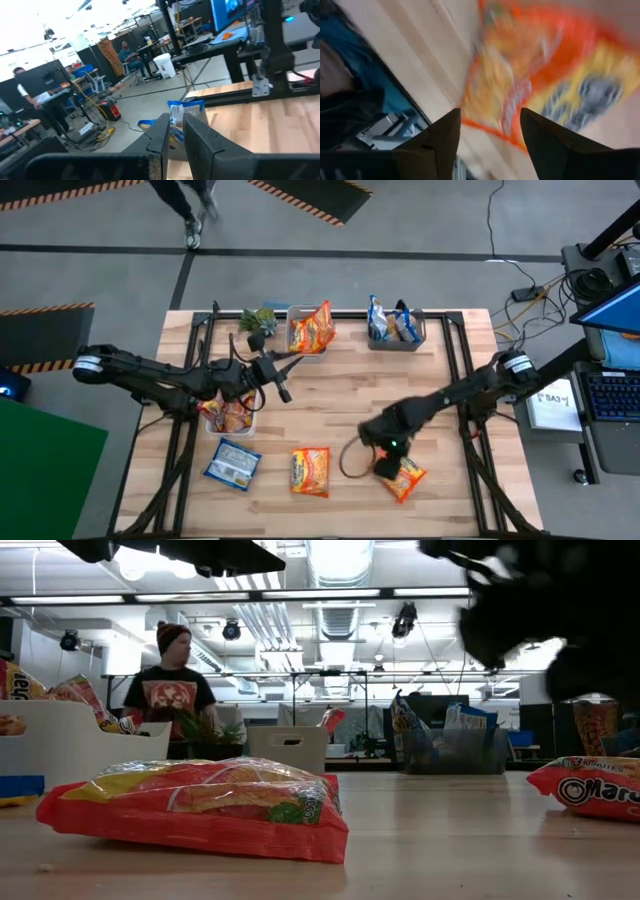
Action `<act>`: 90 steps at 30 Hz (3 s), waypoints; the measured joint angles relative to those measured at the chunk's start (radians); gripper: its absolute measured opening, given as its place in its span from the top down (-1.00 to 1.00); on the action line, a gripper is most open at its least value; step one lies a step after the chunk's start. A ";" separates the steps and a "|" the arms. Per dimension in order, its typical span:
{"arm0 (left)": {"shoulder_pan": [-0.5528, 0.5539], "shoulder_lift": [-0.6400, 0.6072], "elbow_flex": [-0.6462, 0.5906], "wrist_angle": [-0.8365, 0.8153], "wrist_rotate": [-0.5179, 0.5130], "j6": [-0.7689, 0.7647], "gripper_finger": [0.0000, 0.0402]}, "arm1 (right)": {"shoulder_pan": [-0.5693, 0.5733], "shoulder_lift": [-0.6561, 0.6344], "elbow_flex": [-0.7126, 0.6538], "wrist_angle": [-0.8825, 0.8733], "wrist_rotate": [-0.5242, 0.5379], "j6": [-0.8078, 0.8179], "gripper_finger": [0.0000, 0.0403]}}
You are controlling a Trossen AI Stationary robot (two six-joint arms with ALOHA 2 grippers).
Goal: Sort Maruchan noodles
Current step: Put the orange noodle pack into the gray bin
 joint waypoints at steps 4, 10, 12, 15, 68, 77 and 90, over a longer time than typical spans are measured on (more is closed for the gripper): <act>-0.027 0.000 0.000 -0.011 0.001 -0.005 0.82 | 0.070 0.006 -0.076 0.033 -0.010 0.127 0.08; -0.053 0.000 0.000 -0.008 0.002 -0.002 0.82 | 0.114 0.032 -0.143 0.119 0.019 0.182 0.09; -0.054 0.000 0.000 -0.006 0.002 -0.002 0.82 | 0.111 0.032 -0.145 0.143 0.080 0.171 0.09; -0.054 0.000 0.001 -0.005 0.002 -0.002 0.82 | 0.075 0.018 -0.131 0.179 0.242 0.115 0.09; -0.026 0.700 0.149 -0.066 0.165 -0.328 0.82 | -0.287 -0.506 -0.657 0.719 0.975 0.146 -0.32; -0.014 0.737 0.148 -0.052 0.164 -0.349 0.82 | -0.287 -0.437 -0.733 0.938 1.006 0.201 -0.51; -0.002 0.719 0.148 -0.038 0.032 -0.275 0.82 | -0.304 -0.229 -0.739 1.172 0.965 0.219 -0.52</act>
